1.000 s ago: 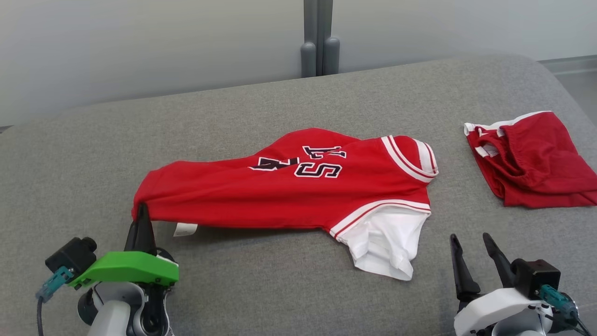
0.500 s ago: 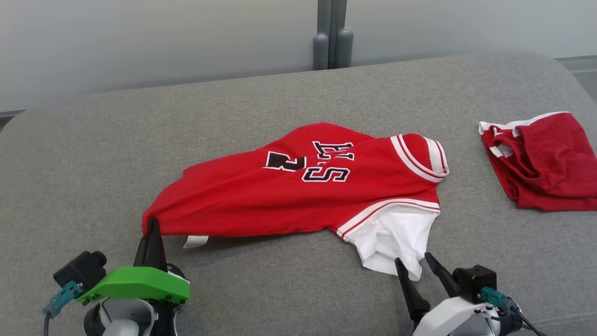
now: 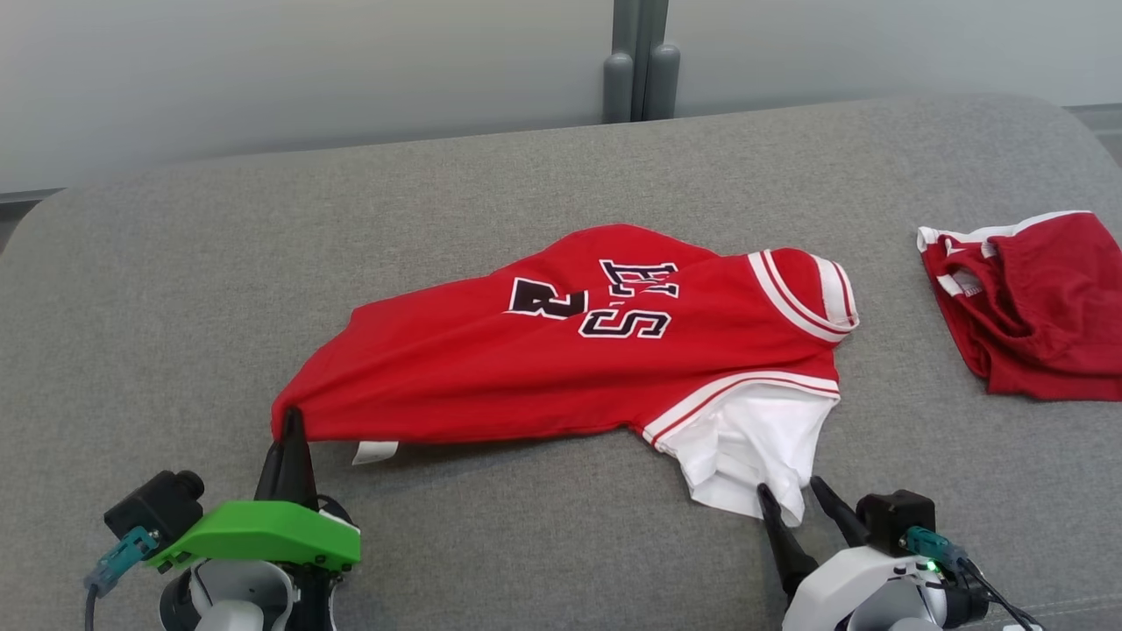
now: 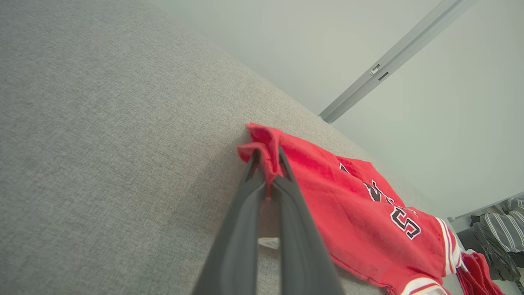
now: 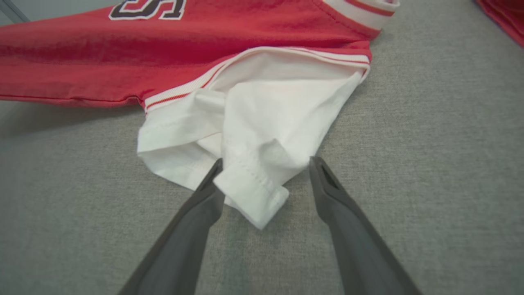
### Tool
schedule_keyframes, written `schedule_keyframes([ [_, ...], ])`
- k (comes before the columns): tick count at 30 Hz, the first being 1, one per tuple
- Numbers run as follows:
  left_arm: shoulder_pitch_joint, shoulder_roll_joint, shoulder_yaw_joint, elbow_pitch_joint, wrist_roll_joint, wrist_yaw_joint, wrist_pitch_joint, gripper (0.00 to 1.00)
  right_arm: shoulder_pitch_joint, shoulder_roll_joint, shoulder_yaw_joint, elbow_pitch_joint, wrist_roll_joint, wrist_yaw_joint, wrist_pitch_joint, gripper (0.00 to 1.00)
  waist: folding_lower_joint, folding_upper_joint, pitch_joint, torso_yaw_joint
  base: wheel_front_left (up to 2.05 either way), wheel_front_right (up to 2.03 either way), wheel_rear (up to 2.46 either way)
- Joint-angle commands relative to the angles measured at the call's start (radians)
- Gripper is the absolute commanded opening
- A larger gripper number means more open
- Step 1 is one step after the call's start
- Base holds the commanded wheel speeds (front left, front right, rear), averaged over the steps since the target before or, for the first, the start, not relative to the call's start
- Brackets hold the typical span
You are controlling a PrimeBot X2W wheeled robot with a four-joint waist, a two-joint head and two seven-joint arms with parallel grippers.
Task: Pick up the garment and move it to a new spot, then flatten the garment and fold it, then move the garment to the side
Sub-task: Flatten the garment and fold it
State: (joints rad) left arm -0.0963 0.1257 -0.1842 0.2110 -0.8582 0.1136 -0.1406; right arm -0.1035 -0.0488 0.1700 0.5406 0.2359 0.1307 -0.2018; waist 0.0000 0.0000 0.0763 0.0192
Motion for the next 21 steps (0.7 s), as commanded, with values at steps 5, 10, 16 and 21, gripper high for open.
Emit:
schedule_keyframes([
  [5,0.006,0.010,0.002,-0.004,0.008,0.006,0.004,0.00,-0.028,-0.004,0.000,0.021,0.024,0.000,-0.026,0.25,0.0000,0.0000,0.003,0.000,0.00,0.00,0.00],
  [10,0.008,0.011,0.003,-0.003,0.003,0.006,0.003,0.00,-0.025,-0.004,-0.018,0.002,0.048,0.000,-0.044,0.00,0.0000,0.0000,0.000,-0.005,0.00,0.00,0.00],
  [16,-0.002,0.012,0.007,-0.027,0.000,-0.010,-0.022,0.00,-0.003,-0.003,-0.077,-0.134,0.122,0.000,-0.060,0.00,0.0000,0.0000,-0.014,-0.020,0.00,0.00,0.00],
  [21,-0.028,0.011,0.011,-0.071,-0.004,-0.026,-0.038,0.00,0.013,-0.004,-0.127,-0.274,0.151,0.000,-0.056,0.00,0.0000,0.0000,-0.034,-0.035,0.00,0.00,0.00],
])
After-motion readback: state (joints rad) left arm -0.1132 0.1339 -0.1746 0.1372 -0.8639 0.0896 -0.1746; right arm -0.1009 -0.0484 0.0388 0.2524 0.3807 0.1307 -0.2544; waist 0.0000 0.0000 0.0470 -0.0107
